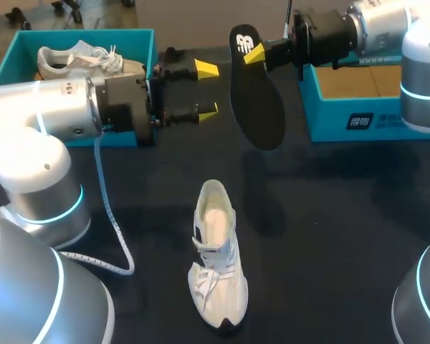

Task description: Take the shoe out of the shoebox, open the shoe tongue, remove and reinsert the insole, then place the shoe into the shoebox

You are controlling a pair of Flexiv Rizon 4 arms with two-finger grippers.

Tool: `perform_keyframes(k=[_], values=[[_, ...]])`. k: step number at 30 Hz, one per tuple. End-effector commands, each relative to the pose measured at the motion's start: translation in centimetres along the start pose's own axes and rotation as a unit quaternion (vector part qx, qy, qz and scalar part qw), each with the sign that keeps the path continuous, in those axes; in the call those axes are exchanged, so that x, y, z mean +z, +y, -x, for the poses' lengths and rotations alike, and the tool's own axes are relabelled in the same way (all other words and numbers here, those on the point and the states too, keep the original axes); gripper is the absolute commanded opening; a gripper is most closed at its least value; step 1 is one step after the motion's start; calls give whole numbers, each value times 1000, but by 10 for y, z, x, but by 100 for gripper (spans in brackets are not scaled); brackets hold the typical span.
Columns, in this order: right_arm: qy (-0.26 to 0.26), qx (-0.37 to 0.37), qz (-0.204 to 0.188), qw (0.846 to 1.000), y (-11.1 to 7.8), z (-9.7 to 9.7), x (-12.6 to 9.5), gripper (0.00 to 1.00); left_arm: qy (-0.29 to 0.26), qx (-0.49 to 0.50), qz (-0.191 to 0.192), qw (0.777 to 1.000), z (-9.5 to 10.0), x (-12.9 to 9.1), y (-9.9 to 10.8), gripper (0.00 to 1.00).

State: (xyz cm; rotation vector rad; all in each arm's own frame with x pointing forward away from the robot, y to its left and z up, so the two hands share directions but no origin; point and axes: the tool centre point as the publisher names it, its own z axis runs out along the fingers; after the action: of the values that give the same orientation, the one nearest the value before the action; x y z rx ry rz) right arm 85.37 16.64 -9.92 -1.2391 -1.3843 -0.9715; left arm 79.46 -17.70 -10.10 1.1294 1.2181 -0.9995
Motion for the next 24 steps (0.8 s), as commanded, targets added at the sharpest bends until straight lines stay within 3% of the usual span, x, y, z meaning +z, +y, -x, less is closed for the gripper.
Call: perform_keyframes(k=[1, 10, 24], values=[[-1, 1, 0, 1000, 0, -1, 0, 0, -7, 0, 4, 1000, -10, 18, 6, 100], [-1, 1, 0, 1000, 0, -1, 0, 0, -4, -1, 4, 1000, -18, 35, 8, 100], [-1, 1, 0, 1000, 0, -1, 0, 0, -6, -4, 10, 1000, -23, 42, 7, 100]])
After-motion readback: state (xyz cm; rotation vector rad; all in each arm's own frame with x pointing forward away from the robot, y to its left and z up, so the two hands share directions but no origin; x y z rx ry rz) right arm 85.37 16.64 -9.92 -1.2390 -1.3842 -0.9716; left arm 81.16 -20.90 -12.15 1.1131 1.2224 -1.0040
